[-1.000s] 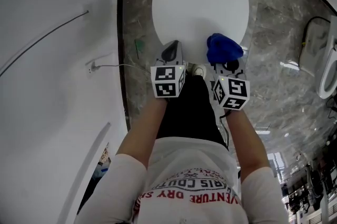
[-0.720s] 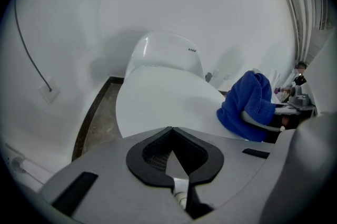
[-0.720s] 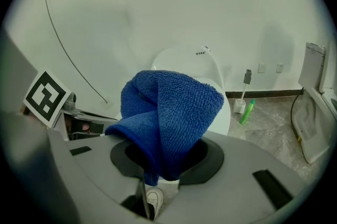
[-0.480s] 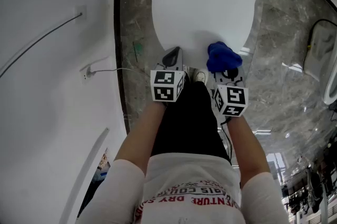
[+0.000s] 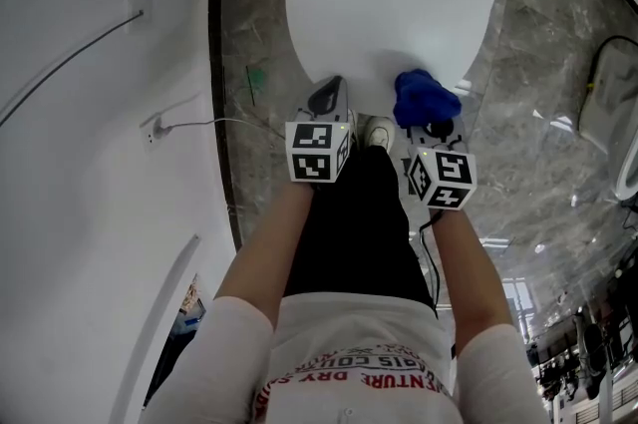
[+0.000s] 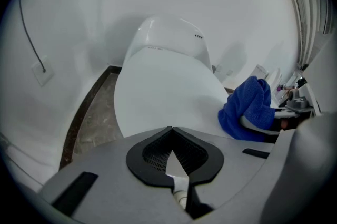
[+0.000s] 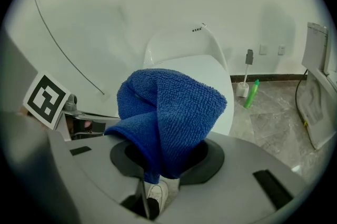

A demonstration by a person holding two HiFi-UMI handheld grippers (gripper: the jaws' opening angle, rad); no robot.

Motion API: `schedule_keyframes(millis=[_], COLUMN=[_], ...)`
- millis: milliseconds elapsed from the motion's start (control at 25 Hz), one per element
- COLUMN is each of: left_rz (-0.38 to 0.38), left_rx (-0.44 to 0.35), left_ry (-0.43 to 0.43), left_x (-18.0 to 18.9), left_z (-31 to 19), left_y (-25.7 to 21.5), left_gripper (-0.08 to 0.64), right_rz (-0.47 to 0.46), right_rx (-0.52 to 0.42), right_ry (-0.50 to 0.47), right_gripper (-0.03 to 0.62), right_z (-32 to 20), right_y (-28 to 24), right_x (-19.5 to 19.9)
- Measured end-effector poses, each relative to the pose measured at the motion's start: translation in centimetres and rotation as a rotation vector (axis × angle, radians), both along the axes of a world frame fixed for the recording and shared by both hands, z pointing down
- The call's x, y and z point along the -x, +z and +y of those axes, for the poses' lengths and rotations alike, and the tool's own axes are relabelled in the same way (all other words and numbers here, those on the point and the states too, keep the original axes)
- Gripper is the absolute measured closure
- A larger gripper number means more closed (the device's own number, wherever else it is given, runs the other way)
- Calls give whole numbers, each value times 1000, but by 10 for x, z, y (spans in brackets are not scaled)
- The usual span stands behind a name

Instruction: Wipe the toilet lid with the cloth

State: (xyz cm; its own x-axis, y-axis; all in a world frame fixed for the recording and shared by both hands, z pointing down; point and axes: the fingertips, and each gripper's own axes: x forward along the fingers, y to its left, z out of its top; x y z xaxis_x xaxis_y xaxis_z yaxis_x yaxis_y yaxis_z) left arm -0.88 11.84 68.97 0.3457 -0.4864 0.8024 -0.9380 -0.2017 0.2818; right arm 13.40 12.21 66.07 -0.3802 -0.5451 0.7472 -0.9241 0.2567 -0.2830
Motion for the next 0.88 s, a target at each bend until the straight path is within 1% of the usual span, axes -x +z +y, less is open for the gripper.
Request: schedule_keyframes(millis=[80, 160, 240, 320, 440, 560, 720, 800, 880], left_rz=[32, 44, 30, 12, 16, 45, 90, 88, 85], left_rx=[7, 17, 27, 20, -47, -124, -197, -257, -315], left_ry=[-3, 9, 31, 45, 38, 19, -5, 6, 12], left_x=[1, 1, 1, 1, -3, -7, -7, -6, -5], left_z=[0, -1, -1, -2, -10, -22, -38, -50, -61], left_y=[1, 2, 1, -4, -29, -66, -113, -136, -155], left_gripper=[554, 554, 554, 554, 554, 554, 554, 554, 554], right_rz=[-21, -25, -16, -21, -41, -67, -106, -140, -178], right_rx=[22, 35, 41, 39, 33, 9, -72, -104, -109], right_ry=[21, 23, 7, -4, 5, 8, -46, -81, -90], right_gripper=[494, 494, 494, 494, 494, 494, 494, 494, 494], right_z=[1, -1, -2, -2, -7, -17, -40, -53, -64], right_y=[3, 4, 1, -7, -28, -56, -99, -118, -130], right_x=[1, 1, 1, 1, -2, -1, 12, 21, 28])
